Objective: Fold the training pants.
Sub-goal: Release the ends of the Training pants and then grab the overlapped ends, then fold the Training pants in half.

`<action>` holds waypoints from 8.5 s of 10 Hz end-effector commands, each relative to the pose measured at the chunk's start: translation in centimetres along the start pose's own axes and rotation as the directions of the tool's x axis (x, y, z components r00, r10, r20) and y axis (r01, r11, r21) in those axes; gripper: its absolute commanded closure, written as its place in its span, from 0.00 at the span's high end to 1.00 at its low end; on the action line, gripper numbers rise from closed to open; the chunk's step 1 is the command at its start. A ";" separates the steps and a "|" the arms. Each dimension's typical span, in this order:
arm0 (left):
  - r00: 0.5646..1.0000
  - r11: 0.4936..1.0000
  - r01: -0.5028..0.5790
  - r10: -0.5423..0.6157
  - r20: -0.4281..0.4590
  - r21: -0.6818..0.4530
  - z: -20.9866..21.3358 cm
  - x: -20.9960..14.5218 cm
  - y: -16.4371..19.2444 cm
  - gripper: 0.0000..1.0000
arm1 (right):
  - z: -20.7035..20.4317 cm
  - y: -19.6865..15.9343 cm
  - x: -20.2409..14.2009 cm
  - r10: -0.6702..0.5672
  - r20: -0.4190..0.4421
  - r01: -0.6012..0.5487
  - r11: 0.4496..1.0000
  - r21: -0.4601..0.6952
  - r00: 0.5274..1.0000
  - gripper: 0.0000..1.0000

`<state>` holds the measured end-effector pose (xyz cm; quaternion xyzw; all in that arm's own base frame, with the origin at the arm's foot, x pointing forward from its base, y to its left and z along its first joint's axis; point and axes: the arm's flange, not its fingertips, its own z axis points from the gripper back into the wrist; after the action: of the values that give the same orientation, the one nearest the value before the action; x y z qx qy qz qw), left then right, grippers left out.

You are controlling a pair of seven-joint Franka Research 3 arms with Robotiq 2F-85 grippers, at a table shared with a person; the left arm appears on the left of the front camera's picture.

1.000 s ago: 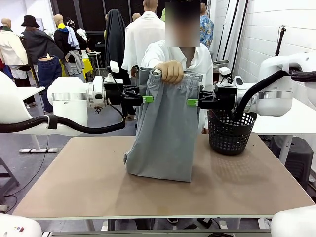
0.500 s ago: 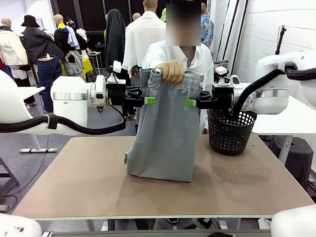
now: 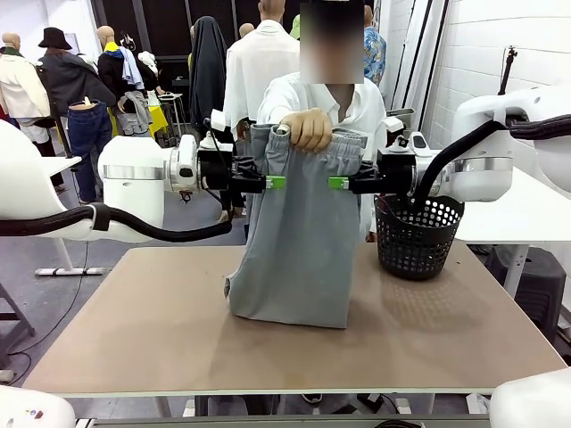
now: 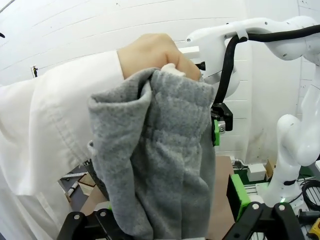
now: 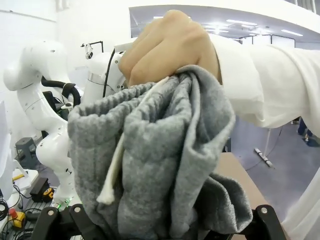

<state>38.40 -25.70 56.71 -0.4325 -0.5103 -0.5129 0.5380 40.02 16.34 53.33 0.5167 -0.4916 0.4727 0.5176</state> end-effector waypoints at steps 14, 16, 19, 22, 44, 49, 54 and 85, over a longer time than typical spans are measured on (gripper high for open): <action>0.999 0.999 -0.004 0.006 -0.044 0.034 -4.1 1.0 2.7 1.00 | -3.5 -4.1 1.6 -0.009 -0.026 0.010 0.999 0.048 1.000 1.00; 0.999 0.996 0.039 -0.041 0.020 0.082 -3.6 1.4 2.4 1.00 | -4.0 -4.0 1.8 -0.025 -0.017 0.026 0.997 0.070 1.000 1.00; 0.995 0.992 0.066 -0.074 0.071 0.105 -2.9 1.8 2.1 1.00 | -4.2 -4.2 2.1 -0.025 -0.032 0.027 0.997 0.078 0.999 1.00; 0.997 0.993 0.077 -0.076 -0.018 0.090 -2.0 1.5 2.2 0.42 | -4.3 -4.5 2.4 -0.030 -0.037 0.033 0.997 0.064 0.999 0.42; 0.995 0.990 0.091 -0.087 -0.047 0.105 -0.6 1.3 2.2 0.00 | -3.4 -4.5 2.4 -0.052 -0.125 0.063 0.994 0.084 0.991 0.00; 0.995 0.990 0.091 -0.087 -0.047 0.105 -0.6 1.3 2.2 0.00 | -3.4 -4.5 2.4 -0.052 -0.125 0.063 0.994 0.084 0.991 0.00; 0.995 0.990 0.091 -0.087 -0.047 0.105 -0.6 1.3 2.2 0.00 | -3.4 -4.5 2.4 -0.052 -0.125 0.063 0.994 0.084 0.991 0.00; 0.990 0.986 0.132 -0.127 -0.054 0.101 -0.7 1.6 5.5 0.00 | -4.0 -6.9 4.7 0.000 -0.156 0.010 0.998 0.067 0.988 0.00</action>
<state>42.32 -26.15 58.36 -0.3653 -0.5448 -0.5212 0.5460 45.95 19.63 56.31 0.5096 -0.4301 0.5149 0.5387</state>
